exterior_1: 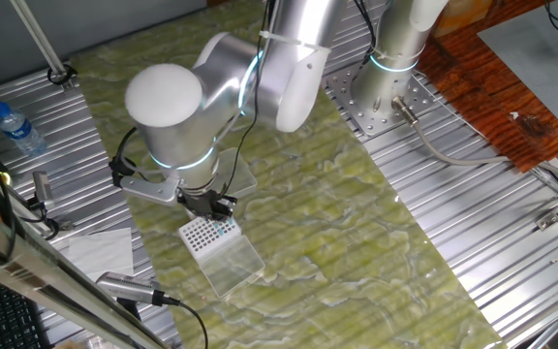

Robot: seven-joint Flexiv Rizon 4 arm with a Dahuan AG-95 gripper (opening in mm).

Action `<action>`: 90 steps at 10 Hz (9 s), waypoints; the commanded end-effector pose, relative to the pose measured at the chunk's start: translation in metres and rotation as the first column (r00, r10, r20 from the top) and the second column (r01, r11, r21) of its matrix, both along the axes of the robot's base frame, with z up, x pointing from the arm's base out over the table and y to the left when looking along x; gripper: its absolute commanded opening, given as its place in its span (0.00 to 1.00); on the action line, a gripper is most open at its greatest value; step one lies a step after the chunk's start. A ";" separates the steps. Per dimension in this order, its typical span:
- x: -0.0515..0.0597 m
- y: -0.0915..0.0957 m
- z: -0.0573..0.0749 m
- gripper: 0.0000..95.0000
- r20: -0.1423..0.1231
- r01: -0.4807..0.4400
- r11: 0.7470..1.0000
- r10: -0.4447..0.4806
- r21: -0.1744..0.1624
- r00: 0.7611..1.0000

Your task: Transfer all medium pipette tips from one holder to another

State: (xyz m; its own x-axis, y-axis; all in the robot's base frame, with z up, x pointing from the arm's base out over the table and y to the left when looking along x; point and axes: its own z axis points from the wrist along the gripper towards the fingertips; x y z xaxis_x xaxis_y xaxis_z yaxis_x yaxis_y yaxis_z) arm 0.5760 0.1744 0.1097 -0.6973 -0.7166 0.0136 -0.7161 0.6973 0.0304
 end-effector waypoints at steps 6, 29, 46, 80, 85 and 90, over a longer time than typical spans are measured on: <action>-0.008 -0.085 -0.004 0.20 0.003 -0.183 0.983 0.183 -0.003 0.983; -0.027 -0.121 -0.028 0.20 0.064 -0.326 0.945 0.326 -0.017 0.943; -0.008 -0.096 0.038 0.00 -0.076 -0.207 0.978 0.207 0.010 0.975; 0.009 -0.015 0.016 0.00 -0.041 -0.014 1.000 0.014 -0.009 0.999; 0.008 -0.016 0.011 0.00 -0.028 -0.029 1.000 0.029 -0.004 0.999; 0.006 -0.018 0.007 0.40 -0.008 -0.066 0.998 0.066 0.000 0.998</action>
